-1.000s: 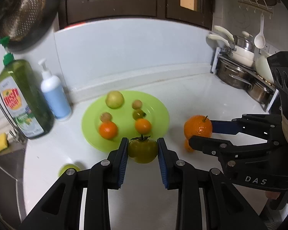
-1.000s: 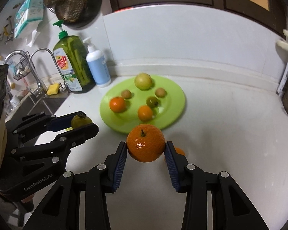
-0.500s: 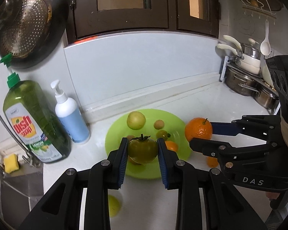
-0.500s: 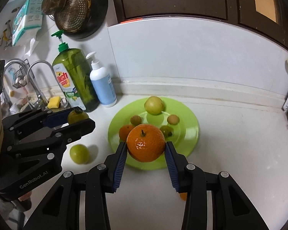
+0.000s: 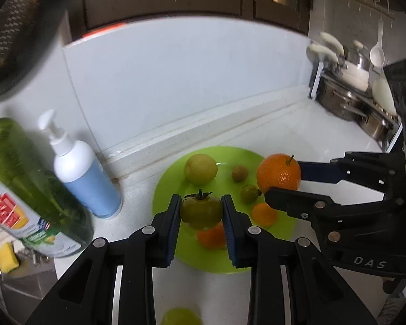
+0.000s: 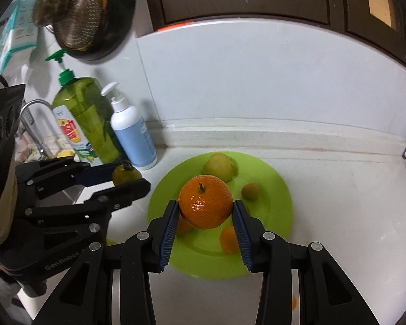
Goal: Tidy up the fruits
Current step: 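Place the green tomato on the plate with the left tool while the right tool places the orange there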
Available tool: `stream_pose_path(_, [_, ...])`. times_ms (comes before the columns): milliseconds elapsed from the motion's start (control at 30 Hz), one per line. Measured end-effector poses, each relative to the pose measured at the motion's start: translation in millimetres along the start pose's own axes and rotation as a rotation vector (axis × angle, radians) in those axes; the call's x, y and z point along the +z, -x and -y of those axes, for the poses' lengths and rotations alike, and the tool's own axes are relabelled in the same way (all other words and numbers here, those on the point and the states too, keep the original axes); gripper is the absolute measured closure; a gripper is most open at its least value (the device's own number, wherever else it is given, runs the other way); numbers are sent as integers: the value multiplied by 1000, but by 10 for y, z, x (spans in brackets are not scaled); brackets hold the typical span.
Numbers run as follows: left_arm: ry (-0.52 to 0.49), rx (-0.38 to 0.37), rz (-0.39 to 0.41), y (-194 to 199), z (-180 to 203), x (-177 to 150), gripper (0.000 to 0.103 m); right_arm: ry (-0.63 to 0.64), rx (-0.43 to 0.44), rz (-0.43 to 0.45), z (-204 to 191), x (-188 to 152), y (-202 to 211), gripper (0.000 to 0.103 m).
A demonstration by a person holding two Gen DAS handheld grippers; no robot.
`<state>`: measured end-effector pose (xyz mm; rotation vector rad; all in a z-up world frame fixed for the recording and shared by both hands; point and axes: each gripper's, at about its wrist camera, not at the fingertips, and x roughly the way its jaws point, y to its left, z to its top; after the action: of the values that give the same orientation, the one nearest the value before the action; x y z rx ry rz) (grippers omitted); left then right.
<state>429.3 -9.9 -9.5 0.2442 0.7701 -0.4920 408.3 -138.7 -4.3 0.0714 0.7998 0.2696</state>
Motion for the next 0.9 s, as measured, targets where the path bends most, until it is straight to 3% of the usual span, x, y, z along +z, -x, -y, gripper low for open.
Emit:
stream_pose_path(400, [-15,-56,-98,-641,-305,79,73,-36,-62,-93,136,86,-570,61])
stream_pose_path(900, [-24,-94,-153,-1050,-430,156,73,-75,-80,-168,223,85,-992,61])
